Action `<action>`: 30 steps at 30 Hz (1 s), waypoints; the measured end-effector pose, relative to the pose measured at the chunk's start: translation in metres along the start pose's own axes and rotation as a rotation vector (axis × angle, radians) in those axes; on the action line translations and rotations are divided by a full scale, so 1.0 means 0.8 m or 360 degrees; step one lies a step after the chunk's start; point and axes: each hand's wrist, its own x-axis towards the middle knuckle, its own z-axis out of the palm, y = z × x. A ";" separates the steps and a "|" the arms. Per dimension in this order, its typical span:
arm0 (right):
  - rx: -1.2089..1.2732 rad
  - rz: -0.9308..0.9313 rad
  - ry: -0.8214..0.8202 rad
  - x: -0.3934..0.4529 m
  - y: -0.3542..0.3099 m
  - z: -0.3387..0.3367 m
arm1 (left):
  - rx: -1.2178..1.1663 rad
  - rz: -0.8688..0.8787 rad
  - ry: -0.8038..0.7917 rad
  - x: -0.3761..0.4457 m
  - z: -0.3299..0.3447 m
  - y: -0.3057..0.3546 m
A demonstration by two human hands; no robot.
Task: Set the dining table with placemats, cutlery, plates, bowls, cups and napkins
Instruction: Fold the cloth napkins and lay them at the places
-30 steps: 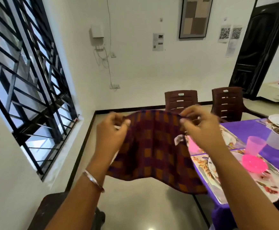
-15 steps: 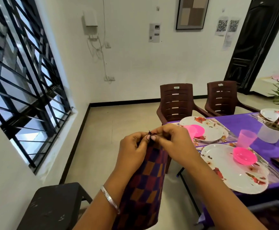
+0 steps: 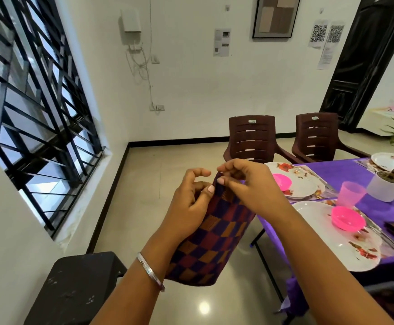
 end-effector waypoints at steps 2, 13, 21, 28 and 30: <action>-0.0037 -0.0019 0.0018 0.004 -0.004 -0.003 | -0.0042 0.0003 -0.0051 -0.005 -0.004 0.001; -0.0041 -0.0049 0.0287 0.014 -0.013 -0.023 | 0.0066 0.0217 -0.0124 -0.030 -0.019 -0.009; 0.0007 0.0046 0.0596 0.024 -0.008 -0.056 | 0.0124 0.0207 -0.0305 -0.054 -0.024 -0.017; -0.0108 0.0036 0.0741 0.035 -0.011 -0.075 | 0.0194 0.0016 -0.0407 -0.054 -0.023 -0.020; -0.0078 0.0026 0.0774 0.036 -0.017 -0.078 | 0.0304 -0.0046 -0.0445 -0.051 -0.020 -0.029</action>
